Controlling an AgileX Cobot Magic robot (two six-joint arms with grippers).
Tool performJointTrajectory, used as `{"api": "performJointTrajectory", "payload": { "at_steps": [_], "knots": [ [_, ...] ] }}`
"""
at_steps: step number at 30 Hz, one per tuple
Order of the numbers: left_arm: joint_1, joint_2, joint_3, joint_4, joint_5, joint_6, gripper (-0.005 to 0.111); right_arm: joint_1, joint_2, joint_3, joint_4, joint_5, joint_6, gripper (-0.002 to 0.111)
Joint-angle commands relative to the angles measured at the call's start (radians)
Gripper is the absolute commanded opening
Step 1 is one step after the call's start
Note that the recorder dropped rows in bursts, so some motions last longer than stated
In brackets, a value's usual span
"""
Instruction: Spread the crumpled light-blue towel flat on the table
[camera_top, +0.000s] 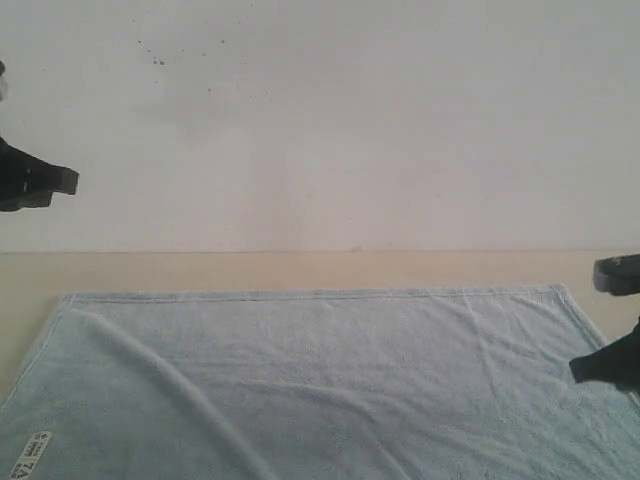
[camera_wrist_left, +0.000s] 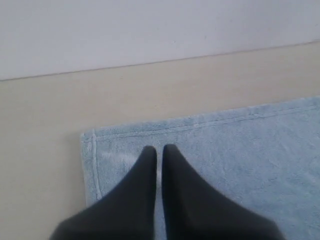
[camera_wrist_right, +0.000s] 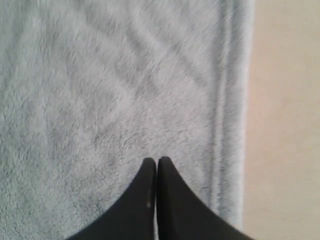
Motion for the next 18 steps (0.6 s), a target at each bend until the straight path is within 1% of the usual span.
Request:
{"api": "performJointTrajectory", "payload": {
  "at_steps": [1,4,9,14,18],
  "knots": [
    [-0.004,-0.209,0.186,-0.075,-0.088,0.034,0.004,-0.037,-0.181,0.022,0.008,-0.017,0.040,0.000],
    [-0.004,-0.350,0.303,-0.125,-0.111,0.034,0.004,-0.034,-0.316,0.054,0.016,-0.033,0.043,0.000],
    [-0.004,-0.551,0.434,-0.182,-0.109,0.034,0.004,-0.034,-0.525,0.107,0.023,-0.038,0.043,0.000],
    [-0.004,-0.719,0.519,-0.196,-0.082,0.034,0.004,-0.034,-0.748,0.156,0.028,-0.014,0.043,0.000],
    [-0.004,-0.820,0.573,-0.196,-0.065,0.028,0.004,-0.034,-0.882,0.202,0.098,-0.027,0.049,0.000]
  ]
}}
